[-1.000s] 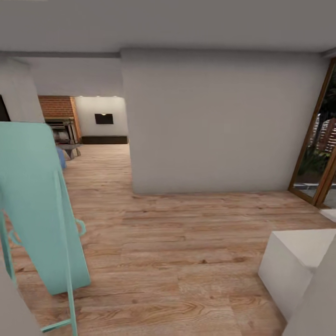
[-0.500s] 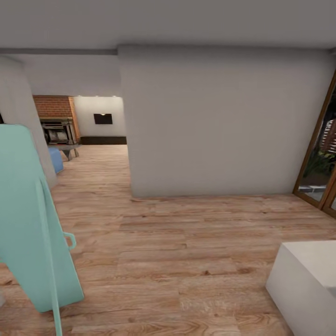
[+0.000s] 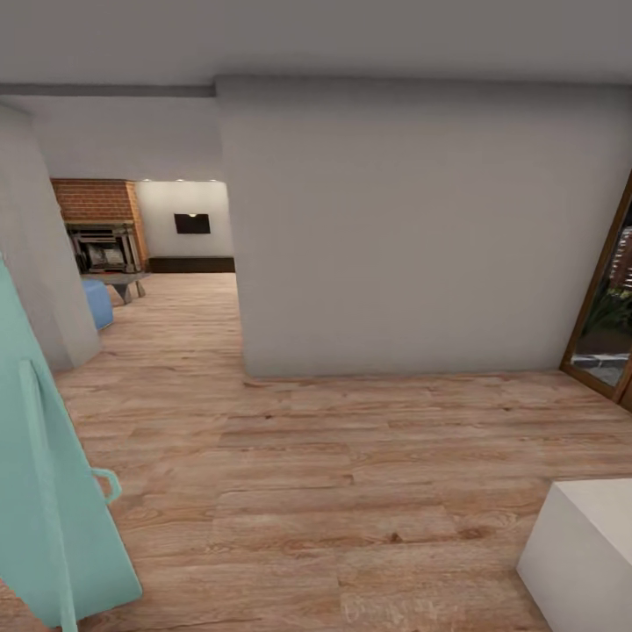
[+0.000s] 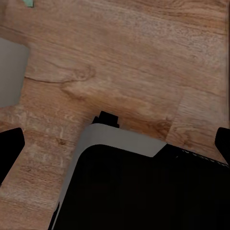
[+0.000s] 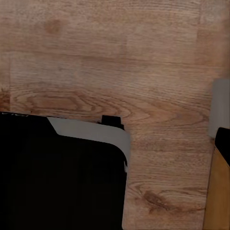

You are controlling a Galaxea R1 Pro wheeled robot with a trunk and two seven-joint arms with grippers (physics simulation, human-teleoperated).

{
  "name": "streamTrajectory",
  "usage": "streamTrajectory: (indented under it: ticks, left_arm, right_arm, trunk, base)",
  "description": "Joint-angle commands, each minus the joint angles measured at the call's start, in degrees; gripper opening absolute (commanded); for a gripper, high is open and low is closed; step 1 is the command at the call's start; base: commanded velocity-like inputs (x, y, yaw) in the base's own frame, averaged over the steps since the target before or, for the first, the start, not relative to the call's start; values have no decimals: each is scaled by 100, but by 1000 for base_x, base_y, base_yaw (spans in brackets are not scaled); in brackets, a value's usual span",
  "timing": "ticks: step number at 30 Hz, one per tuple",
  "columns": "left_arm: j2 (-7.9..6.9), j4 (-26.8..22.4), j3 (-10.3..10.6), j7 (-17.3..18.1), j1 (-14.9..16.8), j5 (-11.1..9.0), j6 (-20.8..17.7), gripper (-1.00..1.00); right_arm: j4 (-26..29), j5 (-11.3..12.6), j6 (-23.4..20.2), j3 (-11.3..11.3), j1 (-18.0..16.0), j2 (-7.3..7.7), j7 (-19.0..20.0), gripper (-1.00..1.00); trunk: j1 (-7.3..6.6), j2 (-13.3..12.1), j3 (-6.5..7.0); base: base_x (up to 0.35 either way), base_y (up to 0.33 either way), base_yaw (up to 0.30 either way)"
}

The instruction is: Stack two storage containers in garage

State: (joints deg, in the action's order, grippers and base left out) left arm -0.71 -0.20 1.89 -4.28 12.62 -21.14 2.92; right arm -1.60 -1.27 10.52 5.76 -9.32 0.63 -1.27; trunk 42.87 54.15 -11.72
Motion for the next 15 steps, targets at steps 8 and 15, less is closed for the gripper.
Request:
streamTrajectory:
  ticks: [8,15]
  left_arm:
    - [1,2,22,-11,4,-30,15,100]
    - [1,2,22,-11,4,-30,15,100]
  right_arm:
    - [-16,-13,29,39,-8,1,-13,100]
    - [-16,-13,29,39,-8,1,-13,100]
  trunk:
    - [4,4,-8]
    - [4,4,-8]
  base:
    - [324,0,0]
    - [324,0,0]
